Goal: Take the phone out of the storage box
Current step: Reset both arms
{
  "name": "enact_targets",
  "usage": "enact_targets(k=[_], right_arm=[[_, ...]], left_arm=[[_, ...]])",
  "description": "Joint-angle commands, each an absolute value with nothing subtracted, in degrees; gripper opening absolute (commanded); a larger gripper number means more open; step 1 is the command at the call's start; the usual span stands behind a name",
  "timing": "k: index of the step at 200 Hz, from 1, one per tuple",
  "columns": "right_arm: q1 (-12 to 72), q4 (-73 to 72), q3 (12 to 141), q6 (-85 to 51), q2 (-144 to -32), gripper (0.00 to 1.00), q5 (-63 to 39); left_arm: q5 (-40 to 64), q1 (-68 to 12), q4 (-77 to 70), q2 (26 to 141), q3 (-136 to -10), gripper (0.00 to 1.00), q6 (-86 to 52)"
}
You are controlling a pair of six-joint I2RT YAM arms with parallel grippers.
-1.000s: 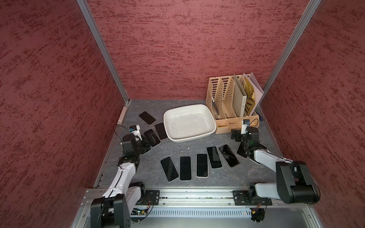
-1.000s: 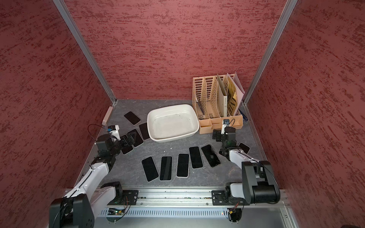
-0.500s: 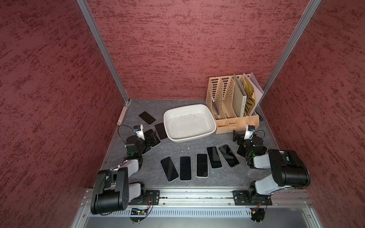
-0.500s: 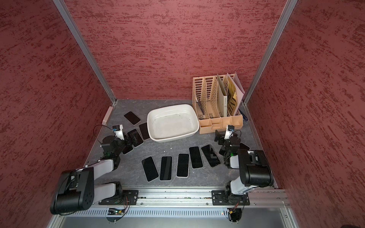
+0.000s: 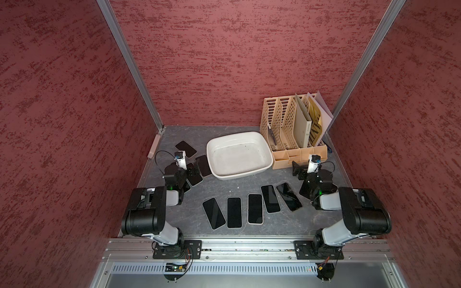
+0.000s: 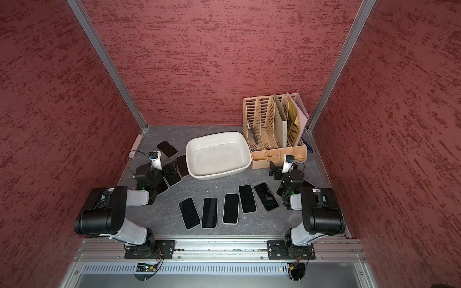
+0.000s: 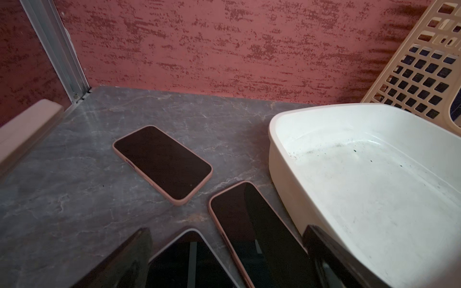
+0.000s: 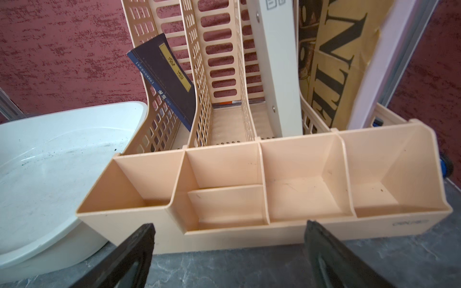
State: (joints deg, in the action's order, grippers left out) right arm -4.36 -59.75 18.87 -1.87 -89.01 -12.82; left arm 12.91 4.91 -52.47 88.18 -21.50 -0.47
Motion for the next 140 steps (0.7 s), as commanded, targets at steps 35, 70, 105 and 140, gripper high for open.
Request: enact_targets(k=[35, 70, 105, 140], right_arm=[[-1.7, -52.0, 22.5, 0.5, -88.9, 0.98, -7.7], [-1.3, -51.7, 22.6, 0.7, -88.8, 0.98, -7.2], [-1.2, -52.0, 22.4, 0.8, -88.8, 0.98, -6.9], [-1.2, -52.5, 22.1, 0.7, -88.7, 0.99, -7.0]], left_arm=[[10.4, 4.1, -51.7, 88.2, -21.8, 1.00, 0.9], [10.3, 4.1, -51.7, 88.1, -21.8, 1.00, 0.9], [10.3, 4.1, -51.7, 88.1, -21.8, 1.00, 0.9], [10.3, 4.1, -51.7, 88.1, -21.8, 1.00, 1.0]])
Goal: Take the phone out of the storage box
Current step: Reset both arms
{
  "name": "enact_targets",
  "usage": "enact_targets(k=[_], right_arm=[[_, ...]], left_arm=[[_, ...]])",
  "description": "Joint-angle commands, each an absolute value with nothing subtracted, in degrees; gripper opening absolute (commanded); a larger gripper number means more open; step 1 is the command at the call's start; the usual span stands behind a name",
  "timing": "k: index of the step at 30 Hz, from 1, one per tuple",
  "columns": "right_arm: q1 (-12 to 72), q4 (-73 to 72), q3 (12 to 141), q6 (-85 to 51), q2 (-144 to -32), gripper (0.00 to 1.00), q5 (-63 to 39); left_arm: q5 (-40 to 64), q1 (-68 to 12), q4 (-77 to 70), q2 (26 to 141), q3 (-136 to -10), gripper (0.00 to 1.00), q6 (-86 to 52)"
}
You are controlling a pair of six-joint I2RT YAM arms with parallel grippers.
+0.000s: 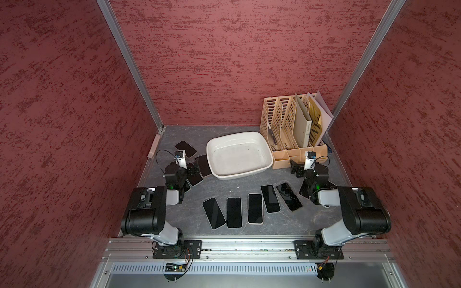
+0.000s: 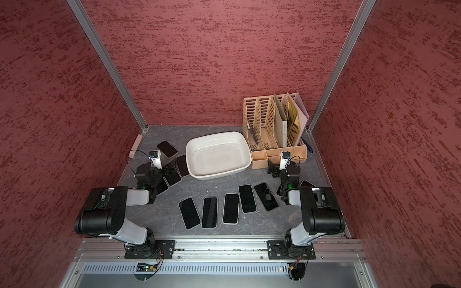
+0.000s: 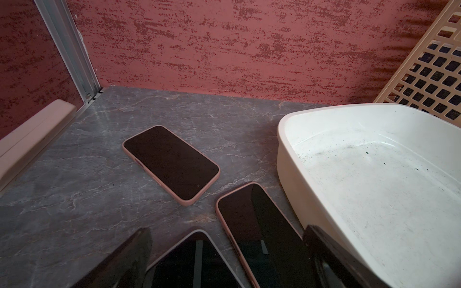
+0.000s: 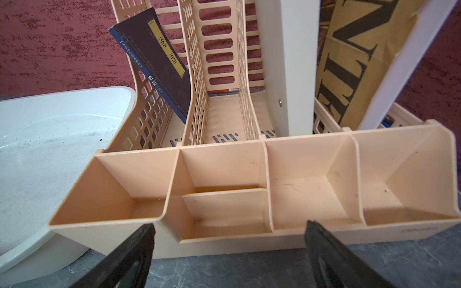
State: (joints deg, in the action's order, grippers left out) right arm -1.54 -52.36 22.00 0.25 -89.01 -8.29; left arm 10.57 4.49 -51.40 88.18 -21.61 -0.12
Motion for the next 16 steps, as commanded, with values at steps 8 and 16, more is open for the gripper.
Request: enact_targets(k=[8, 16], right_arm=[[-1.2, -52.4, 22.1, 0.8, -88.7, 0.98, -7.0], [-1.0, -52.1, 22.4, 0.8, -88.8, 0.98, -6.9]], left_arm=[[10.3, 4.1, -51.6, 88.2, -21.8, 1.00, 0.9], [10.1, 4.0, -51.6, 88.1, -21.8, 1.00, 1.0]])
